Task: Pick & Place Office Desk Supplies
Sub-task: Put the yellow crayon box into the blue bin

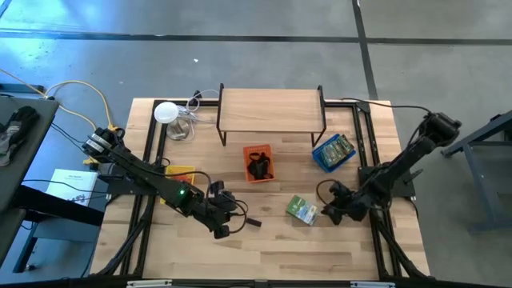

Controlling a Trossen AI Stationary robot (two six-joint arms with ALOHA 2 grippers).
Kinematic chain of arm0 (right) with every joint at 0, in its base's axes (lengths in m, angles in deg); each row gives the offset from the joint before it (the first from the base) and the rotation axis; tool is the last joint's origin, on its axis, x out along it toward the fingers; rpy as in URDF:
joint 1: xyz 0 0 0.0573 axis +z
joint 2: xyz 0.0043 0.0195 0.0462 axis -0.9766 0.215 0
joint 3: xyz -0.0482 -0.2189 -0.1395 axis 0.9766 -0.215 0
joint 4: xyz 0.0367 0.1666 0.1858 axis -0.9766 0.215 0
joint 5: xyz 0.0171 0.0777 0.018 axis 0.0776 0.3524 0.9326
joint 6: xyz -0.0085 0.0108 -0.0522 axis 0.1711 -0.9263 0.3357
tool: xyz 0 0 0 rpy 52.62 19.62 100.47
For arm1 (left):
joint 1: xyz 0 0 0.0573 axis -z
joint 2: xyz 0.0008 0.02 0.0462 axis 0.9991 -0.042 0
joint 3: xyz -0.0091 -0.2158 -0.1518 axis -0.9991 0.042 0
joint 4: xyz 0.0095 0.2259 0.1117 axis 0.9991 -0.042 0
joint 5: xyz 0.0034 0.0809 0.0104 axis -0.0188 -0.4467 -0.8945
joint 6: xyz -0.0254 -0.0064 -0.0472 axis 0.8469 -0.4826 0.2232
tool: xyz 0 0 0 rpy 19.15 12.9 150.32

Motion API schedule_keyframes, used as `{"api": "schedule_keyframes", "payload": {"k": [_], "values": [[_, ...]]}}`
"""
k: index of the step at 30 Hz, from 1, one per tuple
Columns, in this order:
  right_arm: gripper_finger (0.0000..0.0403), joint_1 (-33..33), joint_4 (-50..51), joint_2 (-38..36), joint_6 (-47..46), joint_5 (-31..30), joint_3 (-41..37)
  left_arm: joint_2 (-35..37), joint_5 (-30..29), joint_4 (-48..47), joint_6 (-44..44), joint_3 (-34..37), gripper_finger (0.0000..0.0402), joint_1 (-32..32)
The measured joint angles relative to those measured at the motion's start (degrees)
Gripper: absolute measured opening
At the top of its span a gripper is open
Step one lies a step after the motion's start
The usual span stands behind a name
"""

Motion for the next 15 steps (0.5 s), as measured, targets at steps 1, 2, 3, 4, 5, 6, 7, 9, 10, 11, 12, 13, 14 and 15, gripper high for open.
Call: {"api": "schedule_keyframes", "payload": {"k": [1, 2, 3, 4, 5, 6, 7, 9, 10, 11, 12, 13, 14, 15], "values": [[0.0122, -0.7, -0.96, 0.0, 0.61, -0.16, -0.4, 0.0, 0.03, 0.03, 0.0, 0.0, 0.0091, 0.0], [0.0122, -1.43, -1.29, 0.0, 1.31, -0.28, -0.51, 0.0, 0.07, 0.04, -0.01, 0.0, 0.0091, 0.0], [0.0123, -2.1, -1.66, 0.0, 2.03, -0.09, -0.58, 0.0, 0.14, 0.03, -0.01, 0.0, 0.0091, 0.0], [0.0123, -2.69, -2.04, 0.01, 3.01, 0.31, -0.58, 0.0, 0.14, 0.02, -0.01, 0.0, 0.0091, 0.0], [0.0125, -3.26, -2.71, 0.01, 3.94, 0.86, -0.61, 0.0, 0.14, 0.04, 0.01, 0.0, 0.0091, 0.0], [0.0125, -3.93, -3.5, 0.02, 4.85, 1.79, -0.61, 0.0, 0.14, 0.04, -0.01, 0.0, 0.0091, 0.0], [0.0126, -4.69, -4.15, 0.0, 5.65, 3.22, -0.58, 0.0, 0.14, 0.04, -0.01, 0.0, 0.0091, 0.0], [0.0126, -6.24, -4.7, 0.02, 6.07, 5.86, -0.58, 0.0, 0.14, 0.04, -0.01, 0.0, 0.0091, -0.13], [0.0125, -6.87, -4.85, 0.02, 6.09, 6.87, -0.58, 0.0, 0.14, 0.03, -0.02, 0.0, 0.0091, -0.28], [0.0124, -7.42, -5.17, 0.02, 6.38, 7.58, -0.58, 0.0, 0.14, 0.04, -0.03, 0.0, 0.0091, -0.4], [0.0123, -7.85, -5.69, 0.02, 7.14, 8.08, -0.58, 0.0, 0.14, 0.01, -0.04, 0.0, 0.0091, -0.6], [0.0122, -8.12, -6.45, 0.02, 7.91, 8.45, -0.58, 0.0, 0.12, 0.03, -0.01, 0.0, 0.0091, -0.75], [0.012, -8.39, -7.51, 0.02, 8.87, 9.2, -0.58, 0.0, 0.12, 0.04, -0.01, 0.0, 0.0091, -0.89], [0.012, -8.56, -8.69, 0.02, 9.63, 9.78, -0.58, 0.0, 0.12, 0.02, -0.01, 0.0, 0.0091, -1.1]]}}
